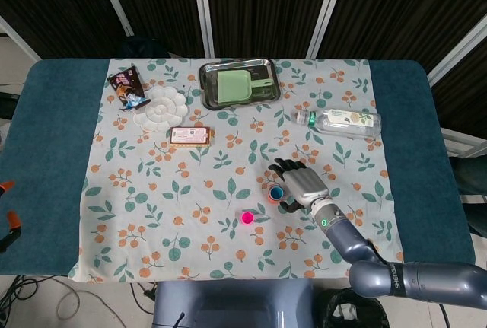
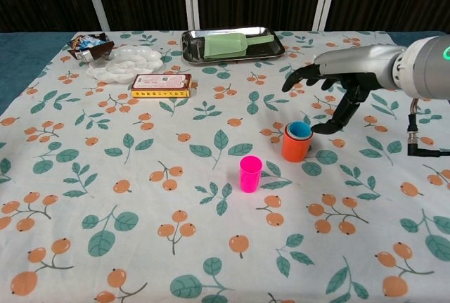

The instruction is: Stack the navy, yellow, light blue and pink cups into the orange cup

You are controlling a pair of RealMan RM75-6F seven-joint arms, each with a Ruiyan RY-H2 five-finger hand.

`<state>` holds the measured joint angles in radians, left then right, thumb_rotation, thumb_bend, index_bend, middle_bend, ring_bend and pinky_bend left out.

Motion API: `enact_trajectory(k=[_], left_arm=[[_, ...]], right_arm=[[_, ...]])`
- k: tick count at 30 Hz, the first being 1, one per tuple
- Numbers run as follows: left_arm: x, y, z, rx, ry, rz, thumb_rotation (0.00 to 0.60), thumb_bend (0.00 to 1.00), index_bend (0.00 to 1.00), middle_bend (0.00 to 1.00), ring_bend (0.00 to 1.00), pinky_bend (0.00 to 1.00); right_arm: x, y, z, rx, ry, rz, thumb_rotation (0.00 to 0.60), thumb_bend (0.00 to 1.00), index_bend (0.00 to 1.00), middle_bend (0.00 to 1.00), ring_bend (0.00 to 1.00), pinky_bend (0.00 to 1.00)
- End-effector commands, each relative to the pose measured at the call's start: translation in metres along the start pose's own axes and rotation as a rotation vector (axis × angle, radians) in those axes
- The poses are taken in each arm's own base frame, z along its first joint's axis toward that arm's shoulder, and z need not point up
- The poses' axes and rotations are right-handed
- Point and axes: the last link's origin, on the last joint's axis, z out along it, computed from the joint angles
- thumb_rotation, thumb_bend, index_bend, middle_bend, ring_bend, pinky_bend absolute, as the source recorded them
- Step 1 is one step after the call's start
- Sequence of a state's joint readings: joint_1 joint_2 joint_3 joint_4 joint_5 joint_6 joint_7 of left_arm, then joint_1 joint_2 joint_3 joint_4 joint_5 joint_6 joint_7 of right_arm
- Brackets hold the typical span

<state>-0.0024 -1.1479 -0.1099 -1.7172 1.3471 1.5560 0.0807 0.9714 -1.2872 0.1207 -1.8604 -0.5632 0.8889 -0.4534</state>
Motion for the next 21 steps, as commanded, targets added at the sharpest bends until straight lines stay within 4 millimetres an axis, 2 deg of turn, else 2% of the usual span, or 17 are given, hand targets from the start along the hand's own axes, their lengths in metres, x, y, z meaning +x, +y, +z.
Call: enact_trajectory(k=[1, 4, 7, 9, 14, 17, 21], left_arm=[[0.000, 0.000, 0.000, 0.000, 0.001, -0.001, 0.600, 0.61, 0.21, 0.08, 0.00, 0.00], [0.000, 0.000, 0.000, 0.001, 0.001, -0.002, 0.600, 0.61, 0.22, 0.08, 0.00, 0.00], [0.000, 0.000, 0.000, 0.002, 0.001, -0.003, 0.600, 0.61, 0.22, 0.08, 0.00, 0.00], [0.000, 0.000, 0.000, 0.001, -0.003, -0.001, 0.600, 0.61, 0.23, 0.08, 0.00, 0.00], [0.000, 0.001, -0.001, -0.002, -0.005, 0.001, 0.600, 0.61, 0.23, 0.08, 0.00, 0.00], [0.000, 0.002, -0.001, -0.004, -0.003, -0.002, 0.600, 0.61, 0.23, 0.08, 0.00, 0.00], [0.000, 0.002, -0.001, -0.006, -0.004, -0.002, 0.600, 0.61, 0.23, 0.08, 0.00, 0.00]], right_arm=[[0.005, -0.003, -0.003, 0.012, 0.012, 0.000, 0.600, 0.41, 0.11, 0.00, 0.04, 0.11], [0.008, -0.004, -0.011, 0.031, 0.020, -0.008, 0.600, 0.39, 0.11, 0.00, 0.04, 0.11], [0.005, -0.007, -0.027, 0.071, 0.019, -0.052, 0.600, 0.36, 0.11, 0.00, 0.04, 0.11], [-0.003, -0.010, -0.041, 0.109, 0.016, -0.096, 0.600, 0.34, 0.11, 0.00, 0.04, 0.11], [-0.018, -0.018, -0.063, 0.189, 0.043, -0.165, 0.600, 0.33, 0.10, 0.00, 0.04, 0.11], [-0.029, -0.022, -0.067, 0.221, 0.061, -0.185, 0.600, 0.33, 0.10, 0.00, 0.04, 0.11], [-0.042, -0.026, -0.061, 0.235, 0.097, -0.199, 0.600, 0.33, 0.12, 0.00, 0.04, 0.11]])
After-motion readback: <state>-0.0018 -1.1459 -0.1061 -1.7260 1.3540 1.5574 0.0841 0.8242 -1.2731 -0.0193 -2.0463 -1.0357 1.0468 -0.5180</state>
